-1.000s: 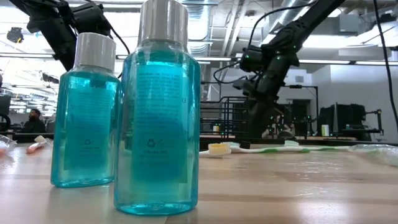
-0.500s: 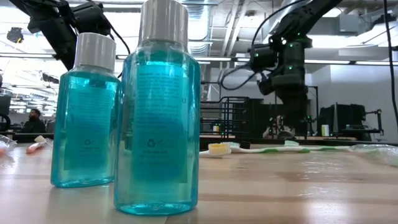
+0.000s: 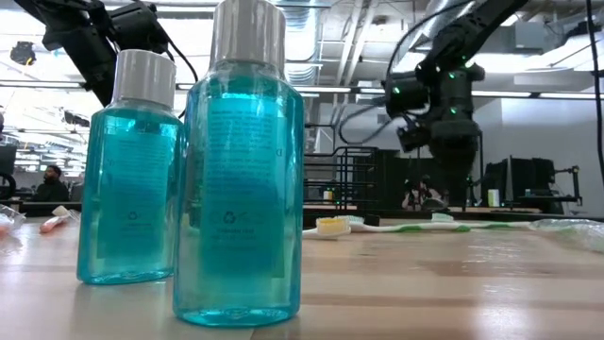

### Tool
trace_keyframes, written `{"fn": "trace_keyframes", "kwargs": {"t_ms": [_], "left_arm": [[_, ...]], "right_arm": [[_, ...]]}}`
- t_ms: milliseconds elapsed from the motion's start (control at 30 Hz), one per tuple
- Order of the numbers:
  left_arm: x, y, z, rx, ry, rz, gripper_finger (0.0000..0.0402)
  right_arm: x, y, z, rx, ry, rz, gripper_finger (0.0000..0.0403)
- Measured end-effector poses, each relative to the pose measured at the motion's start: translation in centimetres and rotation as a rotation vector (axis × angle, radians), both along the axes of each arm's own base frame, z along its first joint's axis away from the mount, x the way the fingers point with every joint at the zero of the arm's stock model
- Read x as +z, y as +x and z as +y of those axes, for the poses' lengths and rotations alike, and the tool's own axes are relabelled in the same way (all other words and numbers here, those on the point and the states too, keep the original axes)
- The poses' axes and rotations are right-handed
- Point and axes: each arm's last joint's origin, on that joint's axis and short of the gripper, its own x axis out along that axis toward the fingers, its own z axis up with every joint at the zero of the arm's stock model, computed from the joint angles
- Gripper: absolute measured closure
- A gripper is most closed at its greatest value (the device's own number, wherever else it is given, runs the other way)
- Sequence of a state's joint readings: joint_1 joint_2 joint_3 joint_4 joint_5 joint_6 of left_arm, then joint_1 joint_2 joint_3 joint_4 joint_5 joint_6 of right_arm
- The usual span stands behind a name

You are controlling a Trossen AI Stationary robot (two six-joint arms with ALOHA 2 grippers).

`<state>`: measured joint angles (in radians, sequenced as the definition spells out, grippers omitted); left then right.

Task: Pick & Place toothbrushing station
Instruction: Put the green toothbrush into the wire organizer

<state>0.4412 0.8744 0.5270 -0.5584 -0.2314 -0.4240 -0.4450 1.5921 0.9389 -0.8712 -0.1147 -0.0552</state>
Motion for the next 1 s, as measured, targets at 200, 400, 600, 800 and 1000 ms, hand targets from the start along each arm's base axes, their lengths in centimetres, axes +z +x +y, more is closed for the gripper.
{"fn": "trace_keyframes", "kwargs": {"t_ms": [200, 400, 600, 800, 1000], "left_arm": [[0.0, 0.0, 0.0, 0.002, 0.006, 0.004, 0.0231], [0.0, 0.0, 0.0, -0.002, 0.009, 0.006, 0.0231], [0.0, 0.0, 0.0, 0.001, 0.012, 0.008, 0.0231], [0.0, -0.1, 0.1, 0.013, 0.026, 0.015, 0.0231], [0.0, -0.1, 0.1, 0.013, 0.026, 0.015, 0.0231]], "right_arm": [[-1.9, -0.8, 0.2, -0.039, 0.011, -0.01, 0.0207], [-1.8, -0.6, -0.4, -0.078, -0.002, -0.053, 0.0212], [-1.8, -0.5, -0.5, -0.082, -0.002, -0.064, 0.0218], [-1.8, -0.3, -0.6, -0.091, -0.014, -0.09, 0.0219], [-3.4, 0.4, -1.0, -0.117, -0.001, -0.061, 0.022]]}}
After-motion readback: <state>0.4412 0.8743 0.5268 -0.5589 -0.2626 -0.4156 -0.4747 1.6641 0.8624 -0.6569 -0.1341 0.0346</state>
